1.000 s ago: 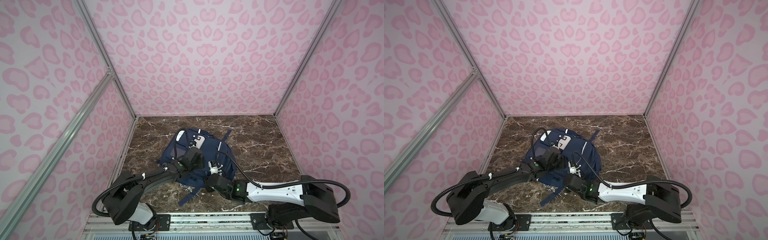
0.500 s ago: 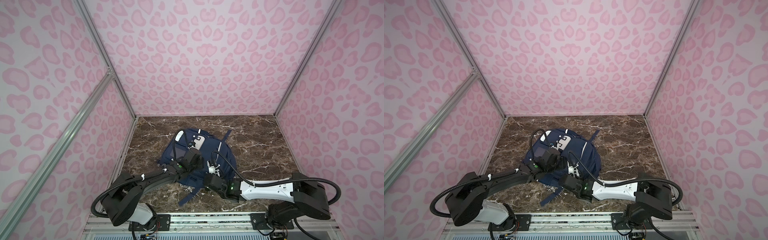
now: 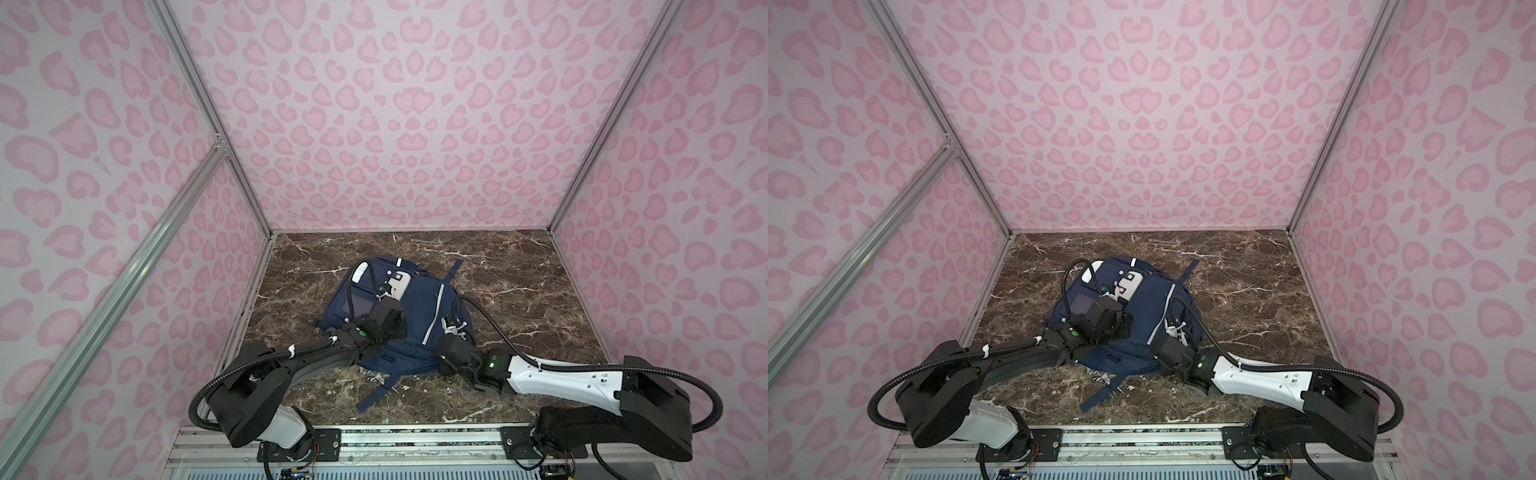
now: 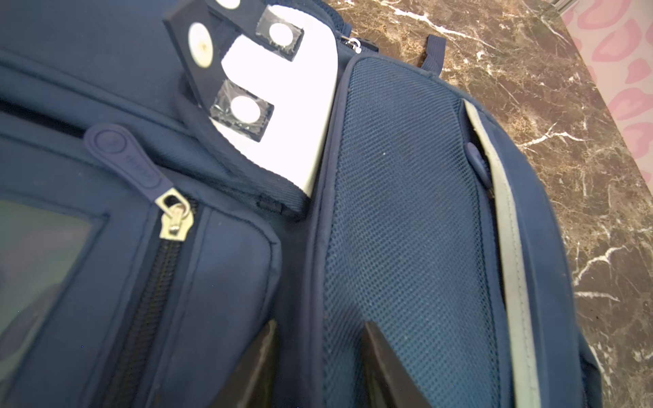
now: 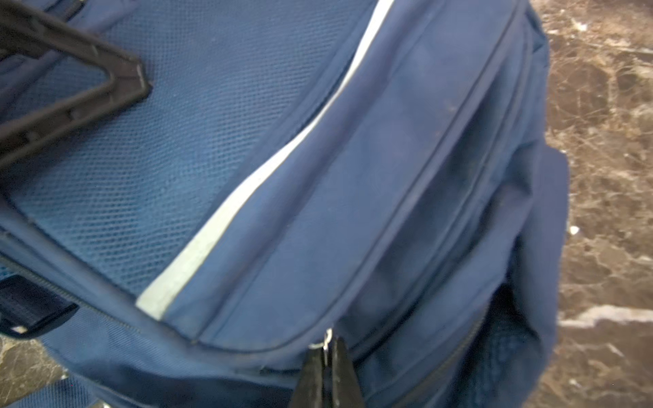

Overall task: Pack books, pencil case, and school supplies into a backpack
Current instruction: Zip the student bag at the center of the table.

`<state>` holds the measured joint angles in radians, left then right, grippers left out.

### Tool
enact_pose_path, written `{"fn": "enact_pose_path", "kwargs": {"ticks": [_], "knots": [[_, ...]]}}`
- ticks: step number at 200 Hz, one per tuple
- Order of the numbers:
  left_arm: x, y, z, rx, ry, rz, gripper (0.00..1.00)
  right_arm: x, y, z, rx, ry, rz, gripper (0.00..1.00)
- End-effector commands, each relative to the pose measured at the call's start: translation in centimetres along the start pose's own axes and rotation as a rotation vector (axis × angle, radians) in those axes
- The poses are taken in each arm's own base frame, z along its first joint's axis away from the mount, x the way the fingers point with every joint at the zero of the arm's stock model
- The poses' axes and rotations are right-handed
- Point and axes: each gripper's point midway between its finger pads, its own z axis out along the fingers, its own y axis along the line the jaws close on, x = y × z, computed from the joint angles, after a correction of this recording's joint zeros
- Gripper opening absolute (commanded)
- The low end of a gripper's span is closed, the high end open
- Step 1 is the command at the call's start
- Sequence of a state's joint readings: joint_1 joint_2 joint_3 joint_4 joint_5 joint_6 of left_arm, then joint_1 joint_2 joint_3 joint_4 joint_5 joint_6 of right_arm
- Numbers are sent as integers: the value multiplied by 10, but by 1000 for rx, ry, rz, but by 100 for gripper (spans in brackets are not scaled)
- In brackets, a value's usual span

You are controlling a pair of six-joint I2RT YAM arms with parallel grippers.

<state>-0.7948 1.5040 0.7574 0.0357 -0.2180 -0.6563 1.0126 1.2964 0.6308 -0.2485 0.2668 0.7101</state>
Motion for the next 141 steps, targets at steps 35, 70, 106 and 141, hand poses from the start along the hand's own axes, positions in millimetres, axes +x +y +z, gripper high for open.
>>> {"fn": "enact_pose_path", "kwargs": {"ticks": [35, 70, 106, 141], "knots": [[6, 21, 12, -90, 147, 67, 42, 22, 27, -19, -38, 98, -205, 0], [-43, 11, 23, -49, 102, 49, 43, 17, 92, -18, -147, 59, -224, 0], [-70, 12, -30, 0, -4, -11, 50, -7, 141, 0, -213, -1, -159, 0], [-24, 63, -85, -68, -23, -123, 60, -11, 169, 4, -270, -26, -176, 0]]}}
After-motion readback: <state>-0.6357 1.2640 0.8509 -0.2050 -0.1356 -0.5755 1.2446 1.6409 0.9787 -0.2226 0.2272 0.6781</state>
